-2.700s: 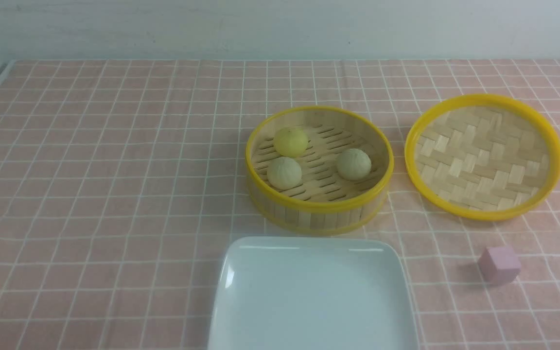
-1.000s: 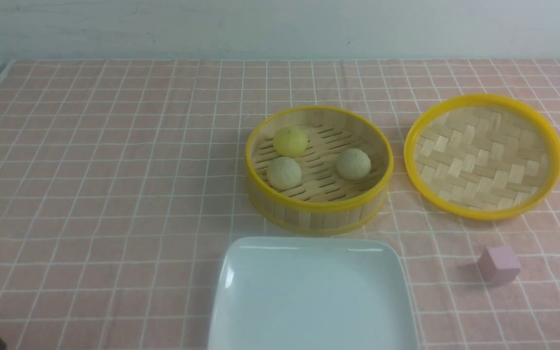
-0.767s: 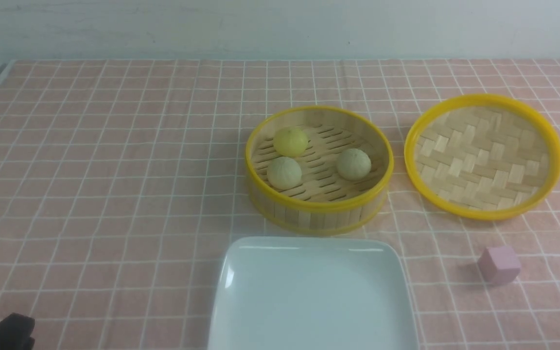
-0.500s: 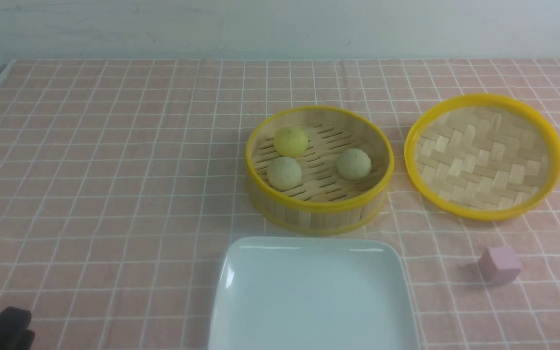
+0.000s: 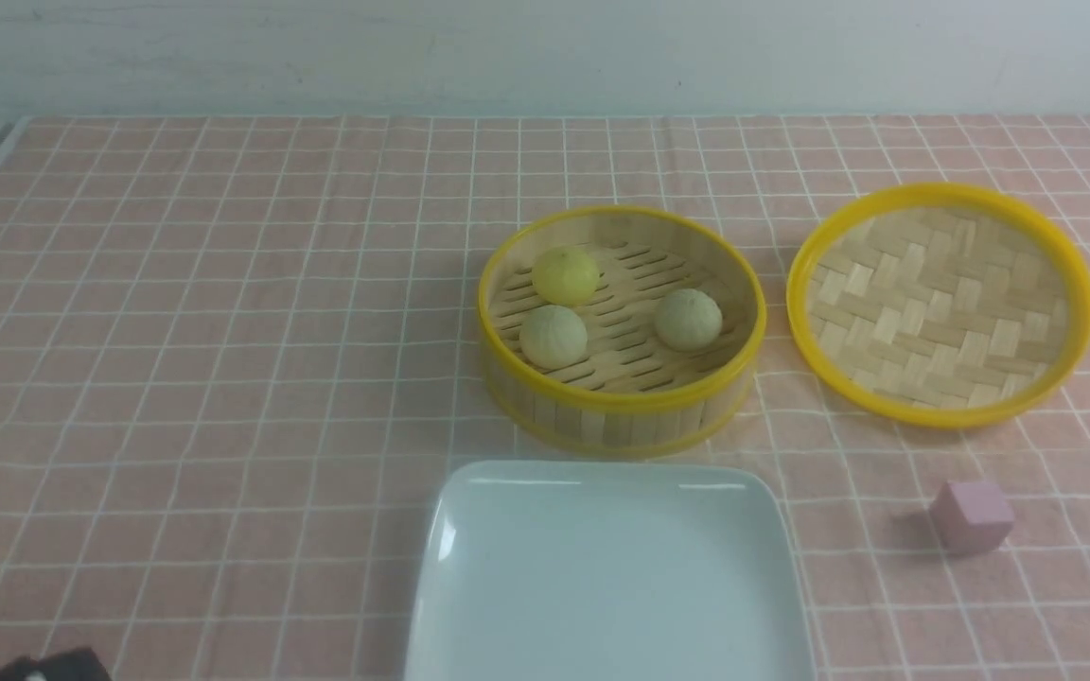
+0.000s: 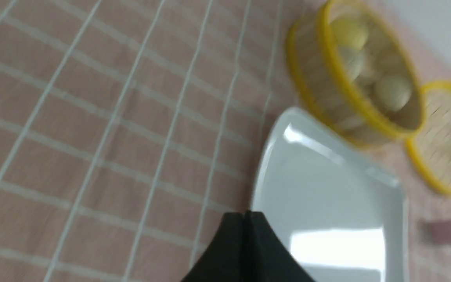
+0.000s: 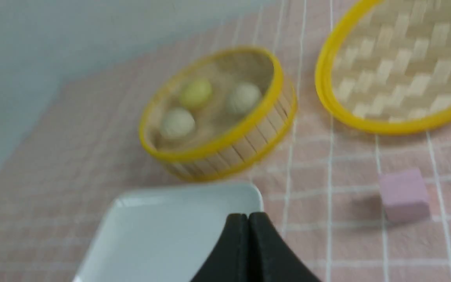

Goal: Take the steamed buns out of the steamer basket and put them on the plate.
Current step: Use the right arm to grab the steamed stuffed bun that is closest to it

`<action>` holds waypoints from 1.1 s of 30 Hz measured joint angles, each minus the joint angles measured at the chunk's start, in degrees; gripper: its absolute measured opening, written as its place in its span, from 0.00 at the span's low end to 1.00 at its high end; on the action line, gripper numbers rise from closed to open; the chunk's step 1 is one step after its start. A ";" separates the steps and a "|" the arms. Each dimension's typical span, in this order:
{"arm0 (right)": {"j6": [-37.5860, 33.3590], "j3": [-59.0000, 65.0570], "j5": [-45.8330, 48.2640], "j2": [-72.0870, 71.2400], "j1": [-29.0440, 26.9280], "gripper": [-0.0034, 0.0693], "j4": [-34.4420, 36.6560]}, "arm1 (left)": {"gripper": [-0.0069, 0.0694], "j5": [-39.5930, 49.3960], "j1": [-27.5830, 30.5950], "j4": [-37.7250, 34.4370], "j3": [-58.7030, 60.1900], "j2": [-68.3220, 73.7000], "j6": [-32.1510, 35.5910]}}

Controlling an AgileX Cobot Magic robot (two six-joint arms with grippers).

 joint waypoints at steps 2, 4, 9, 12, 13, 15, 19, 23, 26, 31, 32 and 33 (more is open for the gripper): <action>-0.25 -2.03 3.26 5.14 0.00 0.03 -2.92 | 0.09 2.05 0.00 0.30 -0.81 3.63 1.33; -0.43 -4.11 6.97 11.96 0.00 0.03 -6.34 | 0.09 3.44 0.00 0.37 -1.41 8.00 3.33; -6.12 -8.93 16.00 30.37 0.07 0.04 -2.19 | 0.09 3.97 0.00 0.11 -1.58 17.84 8.21; -15.37 -11.36 18.36 36.51 2.22 0.04 6.81 | 0.09 3.49 0.00 -0.02 -1.58 19.86 9.80; -16.99 -11.98 18.57 37.59 3.12 0.04 8.22 | 0.10 3.33 0.00 -0.04 -1.58 20.02 9.94; -19.87 -14.01 18.75 40.42 6.62 0.04 10.60 | 0.10 2.33 0.00 -0.09 -1.58 20.09 10.20; -18.51 -21.58 16.53 48.34 16.94 0.04 8.10 | 0.10 0.69 0.00 -0.22 -1.65 20.09 10.59; -11.09 -30.01 10.89 56.06 23.48 0.05 -2.12 | 0.11 0.52 0.00 -0.27 -1.65 20.09 10.72; -2.41 -38.51 5.68 62.87 26.41 0.09 -14.46 | 0.11 0.38 0.00 -0.27 -1.65 20.09 10.74; 6.91 -52.27 1.82 75.09 27.37 0.25 -28.04 | 0.12 -0.07 0.00 -0.27 -1.65 20.09 10.74; 8.06 -53.99 1.72 76.59 27.37 0.27 -29.56 | 0.12 -0.14 0.00 -0.27 -1.65 20.09 10.74; 9.96 -56.76 1.43 78.97 27.37 0.32 -32.09 | 0.12 -0.27 0.00 -0.27 -1.65 20.09 10.74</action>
